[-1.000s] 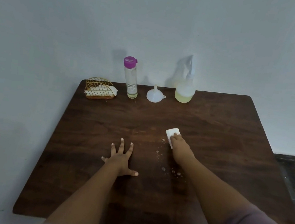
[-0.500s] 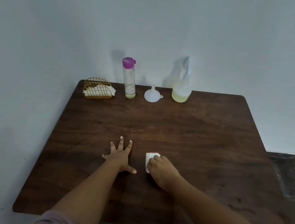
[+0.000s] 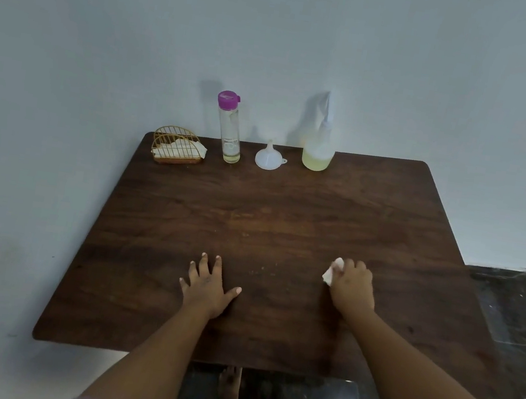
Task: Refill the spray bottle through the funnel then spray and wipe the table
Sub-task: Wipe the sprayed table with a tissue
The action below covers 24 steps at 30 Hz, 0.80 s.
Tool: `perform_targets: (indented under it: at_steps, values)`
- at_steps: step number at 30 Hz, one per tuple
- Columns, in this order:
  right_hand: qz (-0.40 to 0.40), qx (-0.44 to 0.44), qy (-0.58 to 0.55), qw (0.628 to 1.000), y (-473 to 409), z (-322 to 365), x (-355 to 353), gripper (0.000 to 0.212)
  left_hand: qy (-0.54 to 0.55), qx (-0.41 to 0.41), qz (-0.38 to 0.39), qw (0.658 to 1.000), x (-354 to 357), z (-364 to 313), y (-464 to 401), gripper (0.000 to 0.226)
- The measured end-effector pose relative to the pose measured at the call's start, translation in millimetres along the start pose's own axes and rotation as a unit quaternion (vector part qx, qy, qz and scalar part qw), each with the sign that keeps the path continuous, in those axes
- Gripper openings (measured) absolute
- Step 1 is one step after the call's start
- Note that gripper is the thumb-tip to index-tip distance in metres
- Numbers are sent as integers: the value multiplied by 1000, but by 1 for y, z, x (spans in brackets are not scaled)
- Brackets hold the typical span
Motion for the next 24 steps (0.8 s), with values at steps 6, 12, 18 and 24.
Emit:
perform_targets:
  at_steps: [6,12,18,24]
  values:
    - [164,-200,-14,966,52,84,18,36,-23,10,58,998,-1,2,9,138]
    - [218,-302,-181,910,64,98,11,33,-55,23,86,995,-3,2,12,154]
    - [10,81,-134,988,-28,-3,-4,36,-69,24,87,994,-3,-1,11,155]
    - [93,-51,-36,994,0,41,14,36,-72,27,82,994,-2,0,11,154]
Point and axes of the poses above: each hand's wrist, its own y-axis away from the middle knuckle, its own x-axis out of the palm, z = x × y, the point moved 2 cm from there along -y, towards the middle knuckle, and after that the axes turned 13 degrees about -z, right-handed, at the moved point
